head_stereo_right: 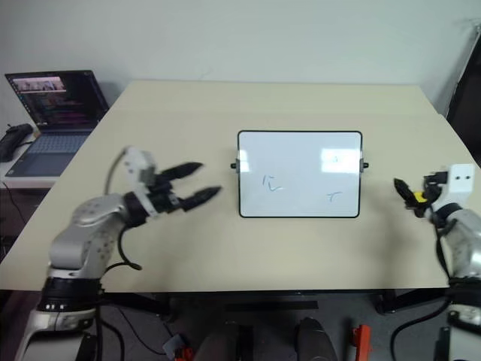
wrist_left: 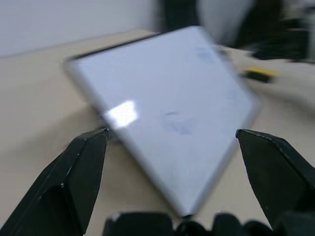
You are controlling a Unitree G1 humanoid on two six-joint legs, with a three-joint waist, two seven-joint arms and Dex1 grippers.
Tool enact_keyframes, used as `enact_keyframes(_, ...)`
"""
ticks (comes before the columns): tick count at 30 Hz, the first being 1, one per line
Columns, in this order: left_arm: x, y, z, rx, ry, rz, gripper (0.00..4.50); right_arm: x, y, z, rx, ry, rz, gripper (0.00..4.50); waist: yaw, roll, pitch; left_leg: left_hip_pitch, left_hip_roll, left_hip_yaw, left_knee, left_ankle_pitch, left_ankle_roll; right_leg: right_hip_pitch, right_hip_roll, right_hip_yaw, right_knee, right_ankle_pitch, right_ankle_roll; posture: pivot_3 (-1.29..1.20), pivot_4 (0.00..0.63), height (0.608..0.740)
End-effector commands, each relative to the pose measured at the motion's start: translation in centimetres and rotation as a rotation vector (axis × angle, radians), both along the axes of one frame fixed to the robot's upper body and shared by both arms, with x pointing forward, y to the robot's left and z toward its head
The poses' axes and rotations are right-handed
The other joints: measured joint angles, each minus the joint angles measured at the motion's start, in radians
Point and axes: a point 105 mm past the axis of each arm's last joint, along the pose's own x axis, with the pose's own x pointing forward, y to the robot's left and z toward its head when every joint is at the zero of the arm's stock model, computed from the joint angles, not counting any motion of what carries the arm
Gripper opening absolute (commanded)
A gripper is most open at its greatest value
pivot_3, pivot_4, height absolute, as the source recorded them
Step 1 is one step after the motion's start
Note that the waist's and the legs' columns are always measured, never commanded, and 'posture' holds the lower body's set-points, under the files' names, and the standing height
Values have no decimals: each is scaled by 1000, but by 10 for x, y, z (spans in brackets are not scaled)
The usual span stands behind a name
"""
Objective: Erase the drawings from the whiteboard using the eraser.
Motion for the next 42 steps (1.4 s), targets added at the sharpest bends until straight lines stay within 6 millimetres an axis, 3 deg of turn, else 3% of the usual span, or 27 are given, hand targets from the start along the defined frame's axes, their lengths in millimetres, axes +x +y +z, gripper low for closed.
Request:
enact_keyframes(1,-9,-34,13,-19,-23,-146,4500,0,-16,1,8,61,-9,4435,-6,0,0,0,0,0,0,0,0,0,0,0,0,0,0,0,150,740)
enact_keyframes(6,-11,-61,11,-29,-22,-238,4500,7,-28,3,27,86,-20,4435,-35,0,0,1,1,3,-1,0,0,-1,1,3,0,0,0,0,150,740)
enact_keyframes(12,-14,-79,7,-18,-33,-300,4500,14,-26,-5,76,119,-10,4435,-36,0,0,0,0,3,-1,0,0,-1,1,3,0,0,0,0,150,740)
enact_keyframes(20,-23,-89,2,-27,-19,-319,4500,20,-16,-20,98,173,16,4435,-31,0,0,0,0,3,-1,0,0,-1,1,3,0,0,0,0,150,740)
enact_keyframes(30,-25,-85,-5,-8,16,-286,4500,24,-8,-30,58,214,40,4435,-30,0,0,0,0,3,-1,0,0,-1,1,3,0,0,0,0,150,740)
enact_keyframes(33,-23,-85,-6,-5,11,-272,4500,26,-6,-30,42,211,42,3940,-30,0,0,0,0,3,-1,0,0,-1,1,3,0,0,0,0,150,740)
enact_keyframes(40,-23,-84,-7,-2,11,-271,4500,28,-5,-28,28,191,42,1451,-30,0,0,0,0,3,-1,0,0,-1,1,3,0,0,0,0,150,740)
enact_keyframes(42,-22,-83,-6,0,9,-267,4500,29,-6,-24,26,175,43,1096,-30,0,0,0,0,3,-1,0,0,-1,1,3,0,0,0,0,150,740)
